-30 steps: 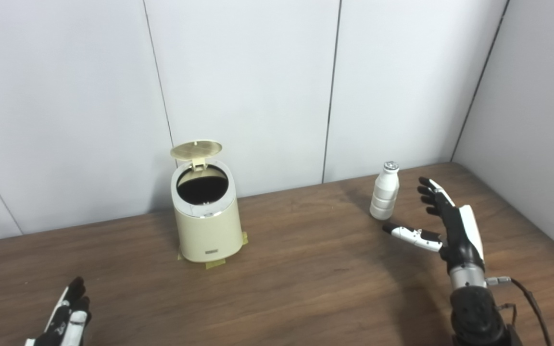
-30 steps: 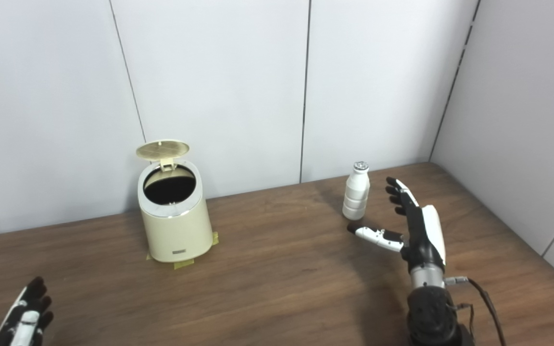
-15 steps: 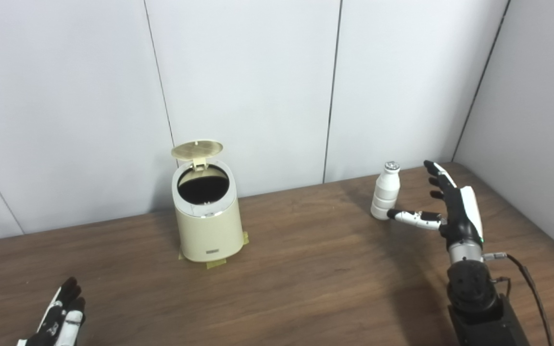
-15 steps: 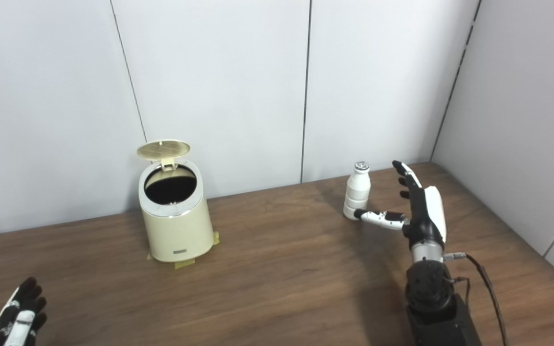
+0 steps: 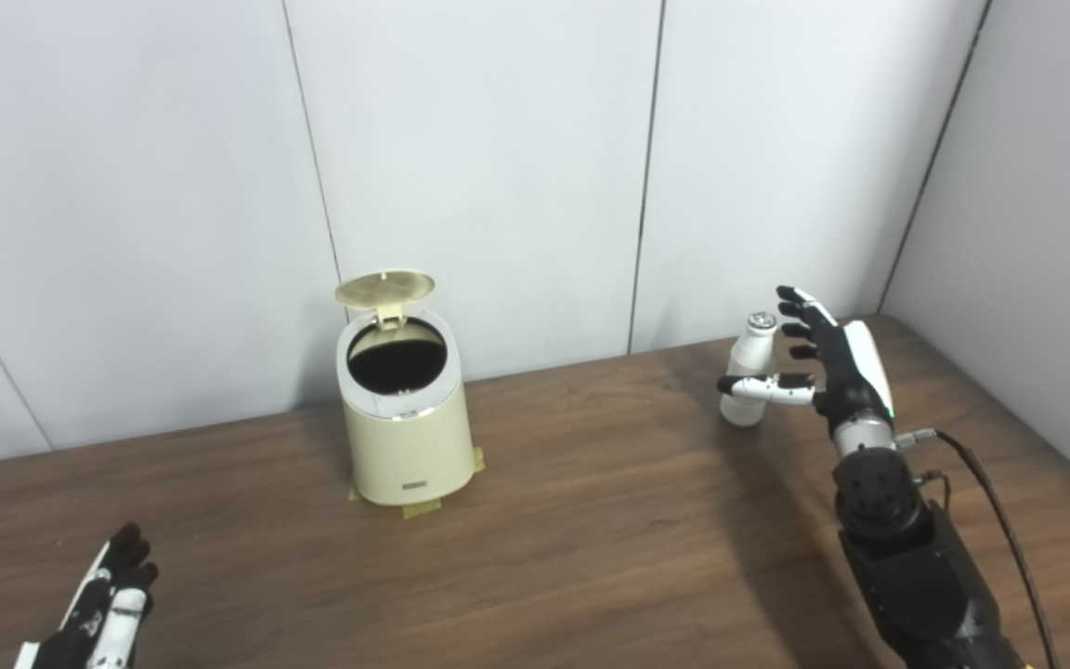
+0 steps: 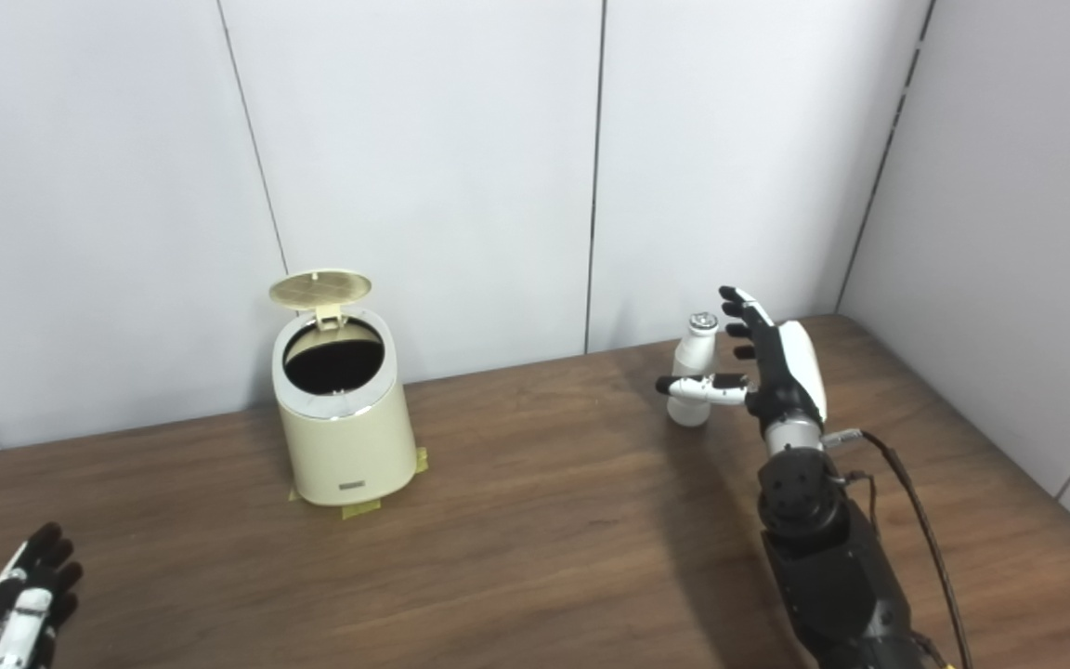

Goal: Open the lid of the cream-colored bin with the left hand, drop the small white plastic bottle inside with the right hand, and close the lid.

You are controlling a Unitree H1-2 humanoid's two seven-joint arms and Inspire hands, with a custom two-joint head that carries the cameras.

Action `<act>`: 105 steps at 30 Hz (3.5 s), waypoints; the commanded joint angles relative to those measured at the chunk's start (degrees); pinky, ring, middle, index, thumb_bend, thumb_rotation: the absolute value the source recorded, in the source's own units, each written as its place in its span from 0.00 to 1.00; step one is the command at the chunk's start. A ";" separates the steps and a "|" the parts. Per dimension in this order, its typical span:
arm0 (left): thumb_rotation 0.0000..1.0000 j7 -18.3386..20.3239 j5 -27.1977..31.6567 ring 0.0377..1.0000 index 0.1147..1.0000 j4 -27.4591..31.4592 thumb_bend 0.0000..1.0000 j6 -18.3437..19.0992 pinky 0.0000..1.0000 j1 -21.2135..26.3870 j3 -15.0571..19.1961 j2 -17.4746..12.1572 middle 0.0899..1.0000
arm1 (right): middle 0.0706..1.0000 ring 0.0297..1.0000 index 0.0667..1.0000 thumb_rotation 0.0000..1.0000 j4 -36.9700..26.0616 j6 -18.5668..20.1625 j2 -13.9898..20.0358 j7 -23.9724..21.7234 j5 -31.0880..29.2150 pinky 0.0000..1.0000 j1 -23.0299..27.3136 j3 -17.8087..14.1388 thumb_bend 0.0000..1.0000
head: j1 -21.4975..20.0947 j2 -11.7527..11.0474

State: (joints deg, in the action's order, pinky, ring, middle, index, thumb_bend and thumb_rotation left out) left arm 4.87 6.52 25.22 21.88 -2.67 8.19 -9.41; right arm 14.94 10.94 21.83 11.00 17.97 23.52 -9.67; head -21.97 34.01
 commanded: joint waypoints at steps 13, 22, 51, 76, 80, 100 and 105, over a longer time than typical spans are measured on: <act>0.63 -0.93 -0.40 0.95 1.00 2.82 0.27 1.55 0.97 3.40 0.01 -0.68 0.95 | 0.85 0.83 0.84 0.11 4.23 0.52 1.97 -0.77 -3.99 0.79 6.67 -0.53 0.88 | 0.45 0.13; 0.56 -1.18 -0.74 0.95 0.99 4.11 0.26 3.09 0.98 3.40 -0.35 -0.49 0.95 | 0.85 0.83 0.85 0.13 5.79 1.47 3.29 -0.11 -4.35 0.79 6.50 -0.75 0.85 | 0.55 0.17; 0.45 -0.46 0.38 0.97 1.00 5.46 0.23 3.63 1.00 2.86 0.15 -0.87 0.96 | 0.74 0.69 0.75 0.01 11.61 -3.79 3.50 1.63 -4.07 0.64 5.59 1.05 0.86 | 0.84 2.00; 0.45 -0.62 -0.24 0.98 1.00 6.17 0.25 4.00 1.00 2.26 -0.26 -1.02 0.96 | 0.38 0.37 0.49 0.00 13.82 -7.25 2.93 7.44 -4.22 0.32 6.03 0.32 0.52 | 0.61 2.64; 0.45 -0.74 -0.06 0.97 0.99 5.84 0.26 3.46 1.00 1.95 -0.25 -0.65 0.96 | 0.38 0.37 0.49 0.00 14.73 -8.02 3.12 7.80 -4.13 0.32 6.30 0.55 0.52 | 0.39 2.57; 0.48 -3.59 -1.04 0.95 1.00 3.71 0.30 0.50 1.00 1.07 -0.24 3.85 0.94 | 0.45 0.37 0.50 0.00 -9.14 -7.72 -2.03 4.32 -2.08 0.34 1.64 3.67 0.51 | 4.72 1.60; 0.54 -3.73 -2.24 0.96 1.00 3.05 0.34 -0.57 1.00 -0.03 -0.86 4.97 0.94 | 0.45 0.38 0.49 0.00 -18.32 -2.86 -4.69 1.28 1.22 0.34 2.01 6.93 0.52 | 7.03 1.37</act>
State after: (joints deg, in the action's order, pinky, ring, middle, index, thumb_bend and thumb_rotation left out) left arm 1.66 4.67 28.12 24.20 -3.01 7.55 -4.51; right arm 0.31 6.92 17.19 12.90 17.55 22.69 -3.16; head -15.30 35.42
